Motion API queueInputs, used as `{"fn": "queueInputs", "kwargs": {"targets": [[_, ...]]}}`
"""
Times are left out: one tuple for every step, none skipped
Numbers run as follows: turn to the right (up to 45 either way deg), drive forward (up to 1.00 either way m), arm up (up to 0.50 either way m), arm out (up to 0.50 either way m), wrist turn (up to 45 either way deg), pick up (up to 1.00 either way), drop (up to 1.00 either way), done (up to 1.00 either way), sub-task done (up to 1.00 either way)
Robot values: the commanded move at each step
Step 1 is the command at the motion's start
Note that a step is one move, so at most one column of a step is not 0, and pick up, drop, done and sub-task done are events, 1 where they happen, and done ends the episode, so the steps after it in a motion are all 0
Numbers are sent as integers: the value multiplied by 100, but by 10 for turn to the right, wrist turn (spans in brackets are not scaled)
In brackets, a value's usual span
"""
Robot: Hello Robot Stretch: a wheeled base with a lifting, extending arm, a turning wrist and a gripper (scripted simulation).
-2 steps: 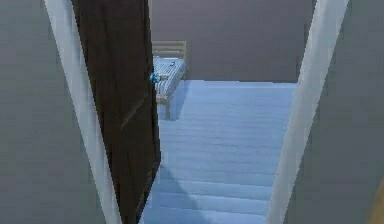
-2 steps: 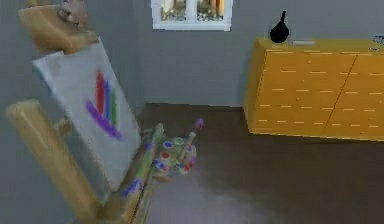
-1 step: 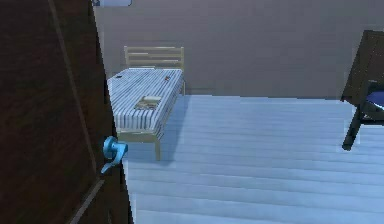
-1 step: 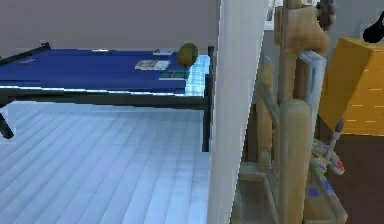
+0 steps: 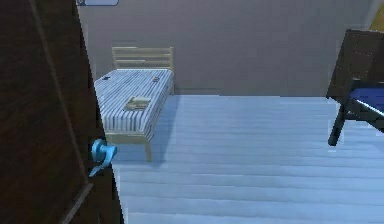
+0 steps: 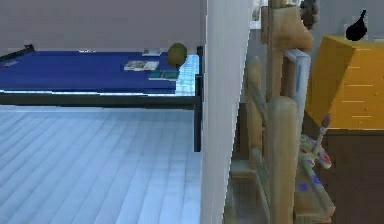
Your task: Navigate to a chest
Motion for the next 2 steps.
{"fn": "queueInputs", "kwargs": {"targets": [[0, 85, 0, 0, 0, 0, 0, 0, 0], [-330, 0, 0, 0, 0, 0, 0, 0, 0]]}}
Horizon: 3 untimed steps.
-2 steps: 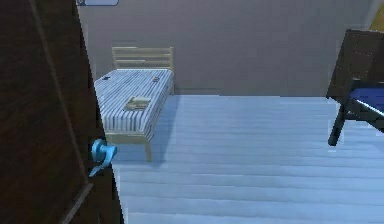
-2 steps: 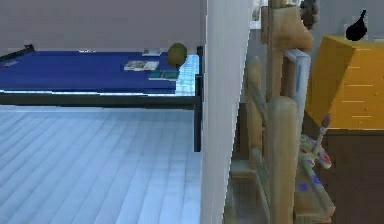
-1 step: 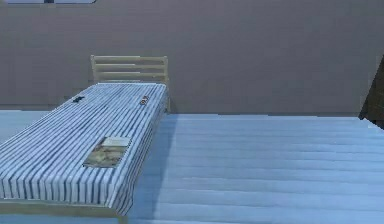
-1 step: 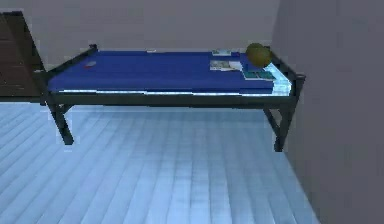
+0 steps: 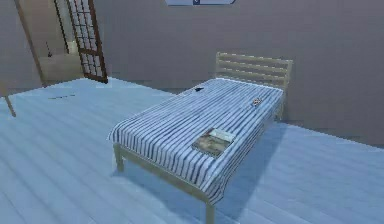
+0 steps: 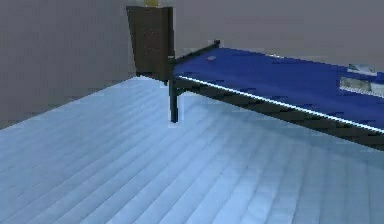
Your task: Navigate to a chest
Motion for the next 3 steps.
{"fn": "queueInputs", "kwargs": {"targets": [[0, 50, 0, 0, 0, 0, 0, 0, 0], [-450, 0, 0, 0, 0, 0, 0, 0, 0], [-30, 0, 0, 0, 0, 0, 0, 0, 0]]}}
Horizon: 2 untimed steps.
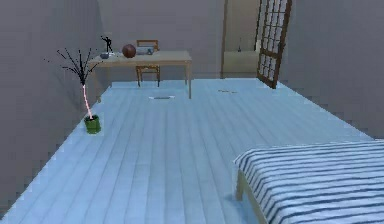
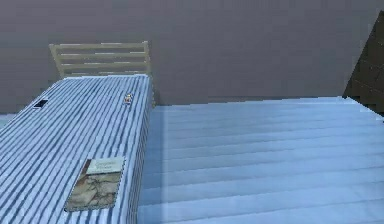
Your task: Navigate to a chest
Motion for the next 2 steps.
{"fn": "queueInputs", "kwargs": {"targets": [[0, 100, 0, 0, 0, 0, 0, 0, 0], [0, 45, 0, 0, 0, 0, 0, 0, 0]]}}
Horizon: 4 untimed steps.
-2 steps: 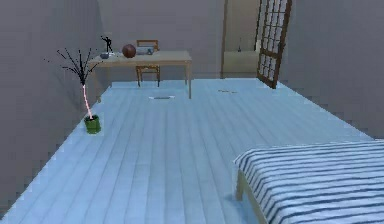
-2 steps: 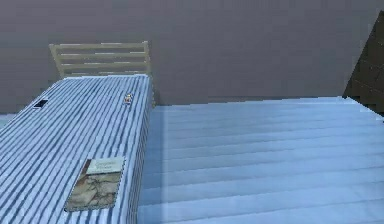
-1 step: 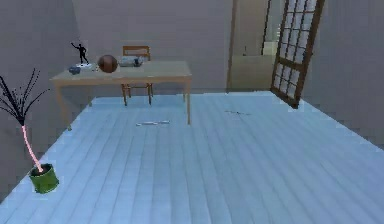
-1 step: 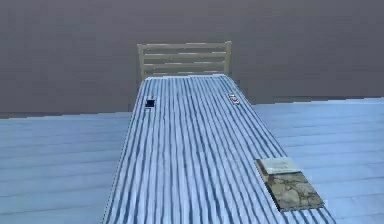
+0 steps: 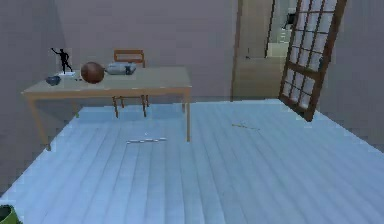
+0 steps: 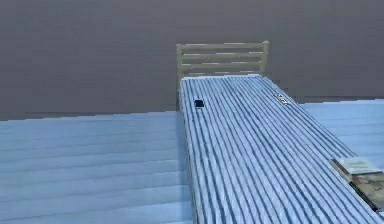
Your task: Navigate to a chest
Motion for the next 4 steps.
{"fn": "queueInputs", "kwargs": {"targets": [[270, 0, 0, 0, 0, 0, 0, 0, 0], [0, 100, 0, 0, 0, 0, 0, 0, 0], [0, 100, 0, 0, 0, 0, 0, 0, 0], [60, 0, 0, 0, 0, 0, 0, 0, 0]]}}
